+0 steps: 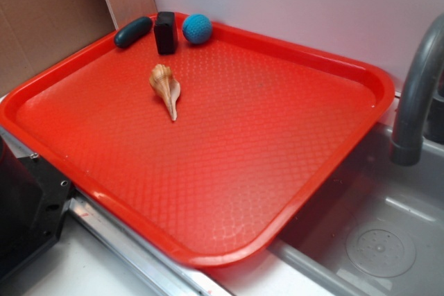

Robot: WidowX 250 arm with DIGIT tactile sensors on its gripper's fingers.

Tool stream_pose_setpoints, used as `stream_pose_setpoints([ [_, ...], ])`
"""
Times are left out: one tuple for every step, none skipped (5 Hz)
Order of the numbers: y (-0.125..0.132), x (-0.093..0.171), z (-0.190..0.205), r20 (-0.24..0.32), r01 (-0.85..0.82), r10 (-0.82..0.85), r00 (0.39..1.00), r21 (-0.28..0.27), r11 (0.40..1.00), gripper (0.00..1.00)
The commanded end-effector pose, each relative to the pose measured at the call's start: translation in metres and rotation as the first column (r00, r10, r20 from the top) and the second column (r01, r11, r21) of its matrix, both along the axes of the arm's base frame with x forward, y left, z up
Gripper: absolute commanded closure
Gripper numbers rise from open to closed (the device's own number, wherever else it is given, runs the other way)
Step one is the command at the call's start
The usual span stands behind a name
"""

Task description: Grab the black box.

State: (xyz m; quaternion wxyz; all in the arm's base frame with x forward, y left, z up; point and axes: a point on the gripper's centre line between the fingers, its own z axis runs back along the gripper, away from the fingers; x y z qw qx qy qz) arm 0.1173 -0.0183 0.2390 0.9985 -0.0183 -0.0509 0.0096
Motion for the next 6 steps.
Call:
stream_pose_setpoints([
  [0.000,0.000,0.000,0.000,0.000,0.000,1.000,0.000,1.000,0.00],
  [0.029,0.035,-0.018,0.029,-0.149,0.148,0.989,0.032,0.988,0.00],
  [0.063,0.071,-0.042,0.069,-0.254,0.251,0.965,0.035,0.967,0.00],
  [0.094,0.103,-0.066,0.095,-0.348,0.341,0.935,0.059,0.936,0.00],
  [0.114,0.125,-0.088,0.107,-0.392,0.388,0.915,0.022,0.920,0.00],
  [0.122,0.141,-0.102,0.078,-0.412,0.408,0.910,0.051,0.910,0.00],
])
